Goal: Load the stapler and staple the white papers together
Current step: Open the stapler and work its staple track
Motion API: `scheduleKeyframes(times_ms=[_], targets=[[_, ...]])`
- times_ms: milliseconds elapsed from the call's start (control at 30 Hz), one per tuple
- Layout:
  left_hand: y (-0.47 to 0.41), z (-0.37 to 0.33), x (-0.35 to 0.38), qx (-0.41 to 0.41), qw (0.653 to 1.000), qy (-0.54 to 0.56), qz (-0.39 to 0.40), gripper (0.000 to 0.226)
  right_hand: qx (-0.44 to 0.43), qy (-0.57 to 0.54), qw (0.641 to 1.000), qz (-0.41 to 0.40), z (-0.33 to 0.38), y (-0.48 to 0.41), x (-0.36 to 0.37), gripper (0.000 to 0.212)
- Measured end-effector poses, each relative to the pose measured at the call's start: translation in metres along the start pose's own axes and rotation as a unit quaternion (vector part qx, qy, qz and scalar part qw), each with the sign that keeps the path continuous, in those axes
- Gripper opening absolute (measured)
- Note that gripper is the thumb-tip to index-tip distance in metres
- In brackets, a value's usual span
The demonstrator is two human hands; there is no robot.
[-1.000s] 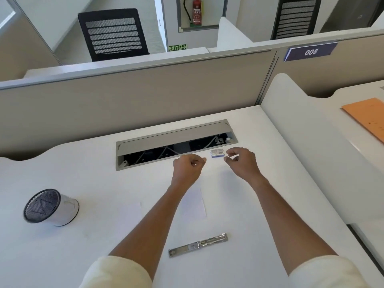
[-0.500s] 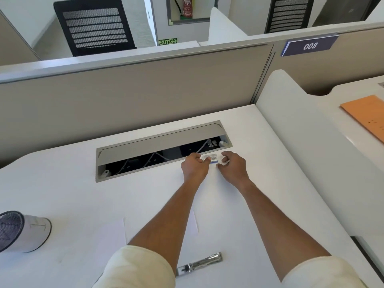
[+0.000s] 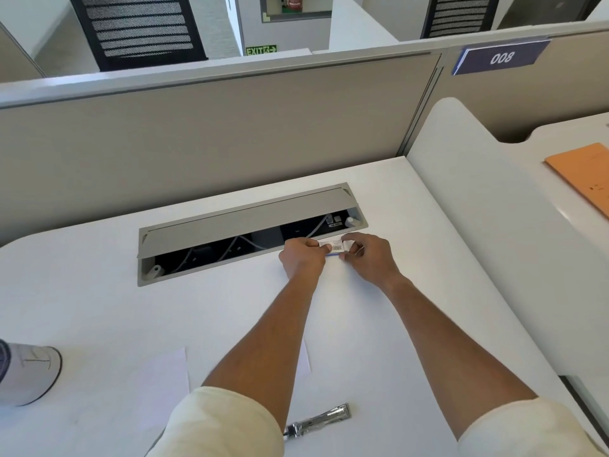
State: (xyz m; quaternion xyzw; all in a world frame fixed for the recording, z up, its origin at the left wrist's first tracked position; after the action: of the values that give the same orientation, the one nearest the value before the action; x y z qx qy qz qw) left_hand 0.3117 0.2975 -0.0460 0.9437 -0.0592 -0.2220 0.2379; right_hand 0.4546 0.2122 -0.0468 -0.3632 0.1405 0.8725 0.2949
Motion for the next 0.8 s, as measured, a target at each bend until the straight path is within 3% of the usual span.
scheduleKeyframes(times_ms=[167, 400, 633, 800], targets=[[-0.002, 0.005, -0.004, -0.02, 1.0, 0.02, -0.004, 0.02, 0.013, -0.043, 0.998, 0.044, -0.003, -0.005, -0.01, 0.029], [-0.007, 0.011, -0.005, -0.03, 0.999, 0.035, -0.018, 0.027, 0.06, -0.108, 0.992, 0.038, -0.009, -0.007, -0.011, 0.036], [-0.006, 0.012, -0.005, -0.021, 0.999, 0.035, -0.026, 0.029, 0.061, -0.122, 0.99, -0.029, -0.002, -0.002, -0.006, 0.008], [-0.008, 0.014, -0.005, -0.023, 0.999, 0.041, -0.022, 0.029, 0.099, -0.158, 0.981, -0.048, -0.003, 0.001, -0.007, 0.021]])
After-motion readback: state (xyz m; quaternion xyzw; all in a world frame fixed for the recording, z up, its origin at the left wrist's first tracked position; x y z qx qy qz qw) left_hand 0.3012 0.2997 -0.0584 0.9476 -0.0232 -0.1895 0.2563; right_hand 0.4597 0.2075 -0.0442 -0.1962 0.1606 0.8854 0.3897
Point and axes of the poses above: each hand's wrist, its own y-axis away from the middle knuckle, its own x-axis out of the palm, z = x × y, the point moved 4 cm from there along -y, towards the middle knuckle, and after that the axes turned 5 degrees about -z, right-handed, at the moved point
